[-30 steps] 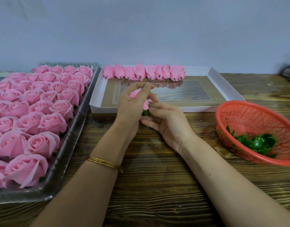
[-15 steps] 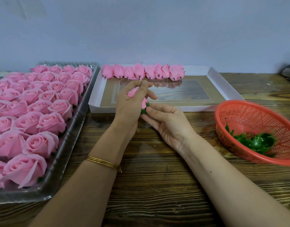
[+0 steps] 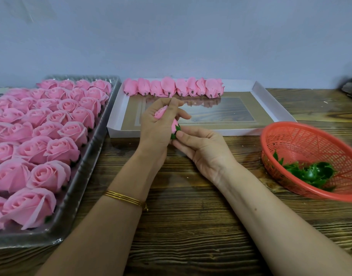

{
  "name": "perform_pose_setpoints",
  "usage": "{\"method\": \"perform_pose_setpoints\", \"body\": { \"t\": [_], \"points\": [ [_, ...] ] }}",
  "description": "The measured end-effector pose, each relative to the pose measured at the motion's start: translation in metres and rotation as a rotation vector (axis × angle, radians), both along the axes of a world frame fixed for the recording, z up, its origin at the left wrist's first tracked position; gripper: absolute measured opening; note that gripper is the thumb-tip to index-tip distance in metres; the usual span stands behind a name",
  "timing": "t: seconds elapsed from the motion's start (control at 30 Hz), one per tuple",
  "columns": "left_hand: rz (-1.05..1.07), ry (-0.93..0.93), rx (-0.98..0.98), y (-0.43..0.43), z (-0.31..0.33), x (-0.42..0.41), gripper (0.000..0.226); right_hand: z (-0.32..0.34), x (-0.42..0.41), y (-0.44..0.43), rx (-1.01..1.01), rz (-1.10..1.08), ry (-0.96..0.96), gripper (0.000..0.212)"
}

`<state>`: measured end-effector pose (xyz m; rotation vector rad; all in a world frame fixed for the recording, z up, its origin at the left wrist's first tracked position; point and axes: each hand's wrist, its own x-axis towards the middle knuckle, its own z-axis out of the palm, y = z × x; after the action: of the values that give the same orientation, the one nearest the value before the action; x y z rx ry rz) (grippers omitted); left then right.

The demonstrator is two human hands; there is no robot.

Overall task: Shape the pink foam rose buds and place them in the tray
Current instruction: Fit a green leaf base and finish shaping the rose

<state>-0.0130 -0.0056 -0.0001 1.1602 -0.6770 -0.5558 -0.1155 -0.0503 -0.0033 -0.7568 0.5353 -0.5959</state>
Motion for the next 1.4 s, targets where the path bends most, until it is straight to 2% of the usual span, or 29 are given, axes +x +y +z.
{"method": "perform_pose_setpoints", "body": {
  "t": [0.3, 0.7, 1.1, 1.23, 1.4],
  "points": [
    [-0.022, 0.013, 0.0, 0.0006, 0.0012, 0.0003, 0.021, -0.0025, 0.0023, -0.0002, -0.026, -0.012, -0.032, 0.029],
    [-0.042, -0.001, -0.006, -0.0001, -0.0003, -0.0001, 0.022, -0.0038, 0.0034, 0.0015, -0.101, -0.049, 0.03, 0.026],
    [-0.081, 0.005, 0.007, 0.0019, 0.0019, 0.0032, 0.024, -0.0026, 0.0005, -0.0006, -0.066, -0.006, 0.016, 0.023],
    [-0.085, 0.008, -0.005, 0.0016, 0.002, 0.0029, 0.024, -0.001, -0.0005, -0.0023, -0.006, 0.039, -0.022, 0.011],
    [-0.091, -0.003, -0.021, 0.0011, 0.0005, 0.0035, 0.023, -0.0008, 0.0001, -0.0022, 0.059, 0.063, -0.062, 0.016]
  ]
}}
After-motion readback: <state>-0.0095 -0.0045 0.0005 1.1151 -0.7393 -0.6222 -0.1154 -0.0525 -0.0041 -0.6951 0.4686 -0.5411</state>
